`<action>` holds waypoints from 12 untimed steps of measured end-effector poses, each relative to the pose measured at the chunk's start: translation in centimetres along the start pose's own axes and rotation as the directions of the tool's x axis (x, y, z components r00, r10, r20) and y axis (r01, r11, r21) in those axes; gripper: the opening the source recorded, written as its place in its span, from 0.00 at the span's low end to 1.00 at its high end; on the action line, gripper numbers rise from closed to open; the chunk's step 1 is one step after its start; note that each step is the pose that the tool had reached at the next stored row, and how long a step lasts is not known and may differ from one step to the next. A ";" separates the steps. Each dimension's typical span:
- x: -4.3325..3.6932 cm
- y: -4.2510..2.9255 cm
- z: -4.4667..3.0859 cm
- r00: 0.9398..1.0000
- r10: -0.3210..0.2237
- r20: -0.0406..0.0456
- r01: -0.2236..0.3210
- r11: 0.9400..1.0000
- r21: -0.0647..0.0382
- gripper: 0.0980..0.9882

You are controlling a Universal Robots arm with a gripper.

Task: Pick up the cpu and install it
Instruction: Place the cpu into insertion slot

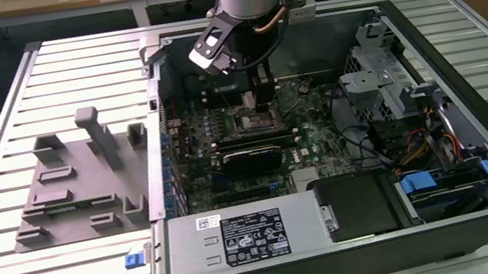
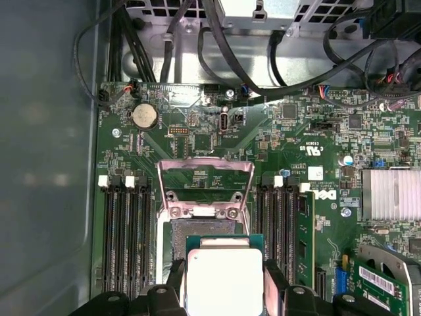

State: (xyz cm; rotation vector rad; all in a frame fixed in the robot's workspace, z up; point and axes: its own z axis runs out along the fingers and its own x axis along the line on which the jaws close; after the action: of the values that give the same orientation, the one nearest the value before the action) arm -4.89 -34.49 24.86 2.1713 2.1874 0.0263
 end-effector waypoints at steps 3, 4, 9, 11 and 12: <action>0.15 0.00 0.03 1.000 0.000 0.000 0.000 1.000 0.000 0.50; 0.16 0.00 0.04 1.000 0.000 0.000 0.000 1.000 0.000 0.50; 0.17 -0.01 0.16 1.000 0.000 0.000 0.000 1.000 0.000 0.50; 0.17 -0.01 0.20 1.000 0.000 0.000 0.000 1.000 0.000 0.50; 0.17 -0.01 0.19 1.000 0.000 0.000 0.000 1.000 0.000 0.50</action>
State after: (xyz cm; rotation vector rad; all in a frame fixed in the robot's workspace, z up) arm -4.88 -34.32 24.66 2.1713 2.1874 0.0260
